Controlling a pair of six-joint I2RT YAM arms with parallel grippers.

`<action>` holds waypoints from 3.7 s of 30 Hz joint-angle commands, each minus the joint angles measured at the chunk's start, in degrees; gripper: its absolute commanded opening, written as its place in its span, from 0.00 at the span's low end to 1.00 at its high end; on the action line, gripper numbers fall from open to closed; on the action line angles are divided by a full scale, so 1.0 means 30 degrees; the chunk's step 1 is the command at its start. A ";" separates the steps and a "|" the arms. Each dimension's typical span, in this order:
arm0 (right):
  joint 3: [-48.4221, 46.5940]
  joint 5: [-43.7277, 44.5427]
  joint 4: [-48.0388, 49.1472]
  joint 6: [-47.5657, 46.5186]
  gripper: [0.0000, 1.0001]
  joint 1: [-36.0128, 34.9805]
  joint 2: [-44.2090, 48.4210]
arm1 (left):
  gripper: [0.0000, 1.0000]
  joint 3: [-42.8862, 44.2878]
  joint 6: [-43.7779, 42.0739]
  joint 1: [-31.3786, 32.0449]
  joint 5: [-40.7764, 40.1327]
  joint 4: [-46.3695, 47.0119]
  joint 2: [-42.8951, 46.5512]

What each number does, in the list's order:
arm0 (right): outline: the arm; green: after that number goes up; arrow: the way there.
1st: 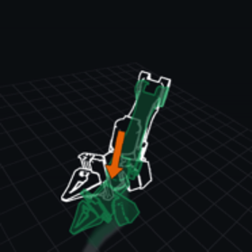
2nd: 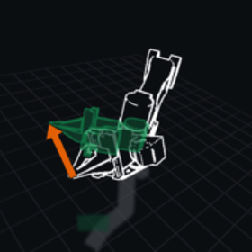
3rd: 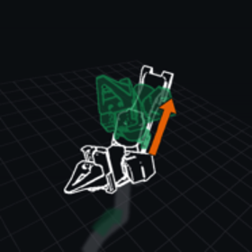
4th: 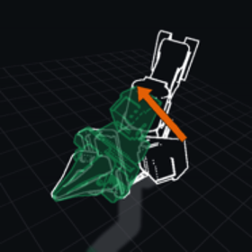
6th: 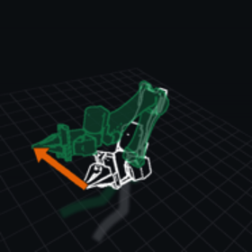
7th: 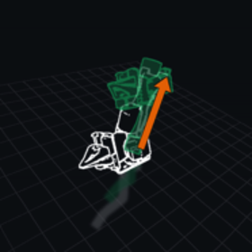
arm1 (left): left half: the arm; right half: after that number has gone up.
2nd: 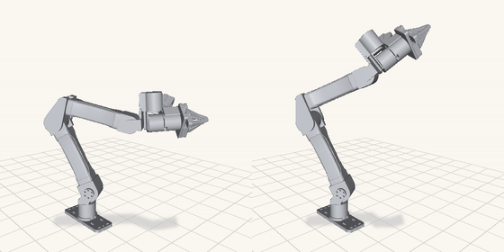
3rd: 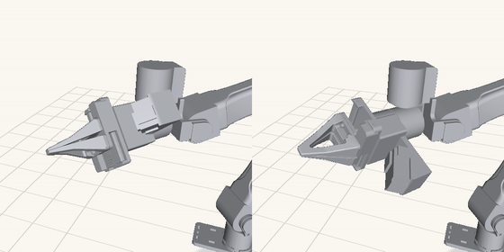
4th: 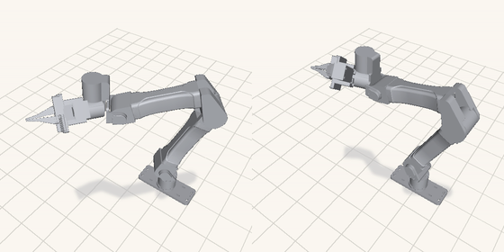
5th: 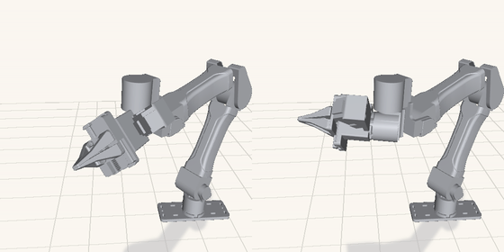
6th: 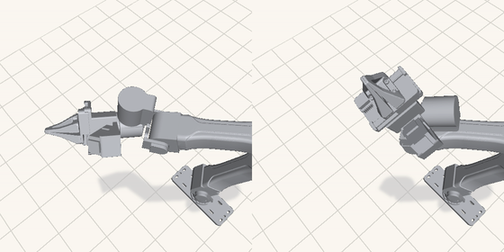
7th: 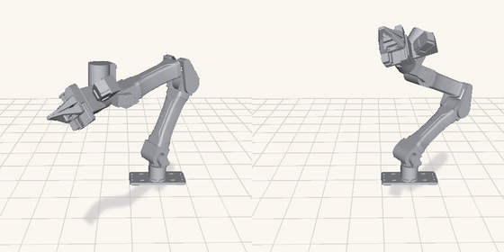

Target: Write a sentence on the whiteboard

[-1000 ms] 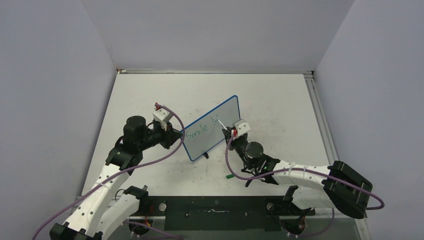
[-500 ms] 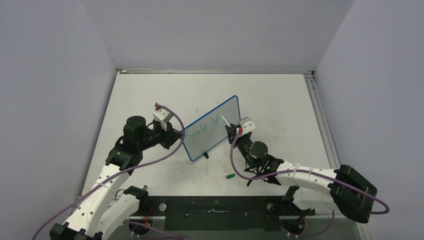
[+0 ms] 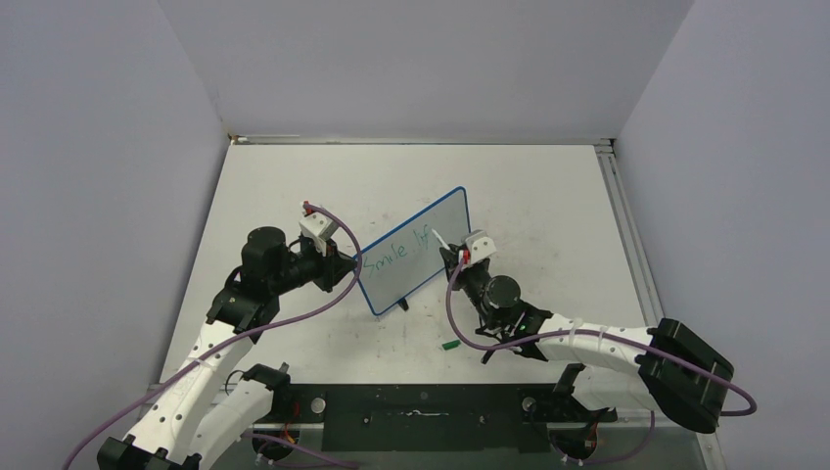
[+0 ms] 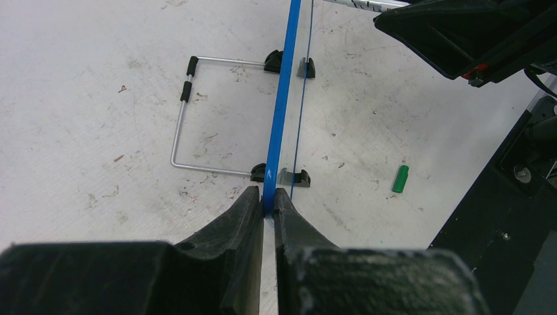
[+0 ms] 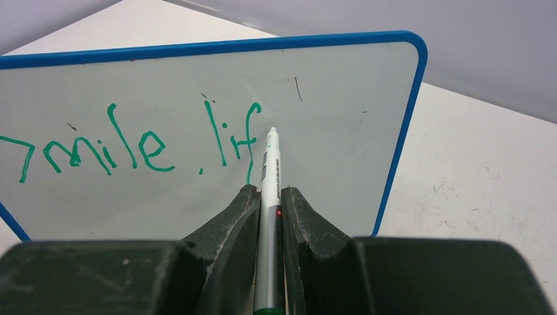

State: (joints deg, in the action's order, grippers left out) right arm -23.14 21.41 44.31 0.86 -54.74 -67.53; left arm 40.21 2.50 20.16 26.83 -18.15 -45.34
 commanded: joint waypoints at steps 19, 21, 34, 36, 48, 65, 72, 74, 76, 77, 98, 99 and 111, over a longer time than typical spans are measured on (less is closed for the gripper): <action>-0.0997 0.0828 0.0726 0.0254 0.05 0.0251 -0.0684 | 0.00 0.0152 0.0045 0.0096 0.0110 -0.0658 -0.0120; -0.1018 0.0897 0.0723 0.0270 0.05 0.0315 -0.0662 | 0.00 0.0162 0.0045 0.0104 0.0110 -0.0658 -0.0095; -0.0480 0.0364 0.0830 0.0049 0.05 0.0334 0.0901 | 0.00 0.0146 0.0045 0.0105 0.0111 -0.0658 -0.0091; -0.0582 0.0160 0.0815 -0.0058 0.05 0.0296 0.1003 | 0.00 0.0162 0.0045 0.0099 0.0128 -0.0658 -0.0091; -0.1259 -0.0425 0.1025 -0.0141 0.05 0.0282 -0.0028 | 0.00 0.0163 0.0045 0.0080 0.0172 -0.0657 -0.0164; -0.0757 -0.0281 0.0370 0.0277 0.05 0.0320 -0.0874 | 0.00 0.0192 0.0045 0.0094 0.0227 -0.0620 -0.0091; -0.0021 -0.0252 0.0002 0.1220 0.05 0.0288 -0.0962 | 0.00 0.0163 0.0045 0.0100 0.0198 -0.0651 -0.0036; 0.0078 -0.0237 -0.0124 0.1362 0.05 0.0304 -0.1050 | 0.00 0.0148 0.0045 0.0083 0.0213 -0.0658 -0.0056; 0.0109 -0.0229 -0.0234 0.1450 0.05 0.0316 -0.1200 | 0.00 0.0162 0.0045 0.0086 0.0224 -0.0634 -0.0062; 0.0144 -0.0249 -0.0232 0.1490 0.05 0.0313 -0.1266 | 0.00 0.0155 0.0045 0.0095 0.0230 -0.0655 -0.0062; -0.0376 0.1269 -0.0952 0.0347 0.05 0.0336 0.0914 | 0.00 0.0180 0.0118 0.0091 -0.0036 -0.0683 0.0028; -0.0352 0.1319 -0.1106 0.0315 0.05 0.0320 0.1272 | 0.00 0.0190 0.0129 0.0081 -0.0044 -0.0683 0.0004; -0.0202 -0.1397 -0.2543 0.0142 0.05 0.2319 0.3155 | 0.00 0.0221 0.0162 0.0076 -0.0064 -0.0695 -0.0032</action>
State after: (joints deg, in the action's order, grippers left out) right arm -22.61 22.35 37.47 1.54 -50.48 -59.22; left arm 40.21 2.72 20.16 26.83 -18.28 -45.21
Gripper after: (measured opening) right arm 0.151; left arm 0.076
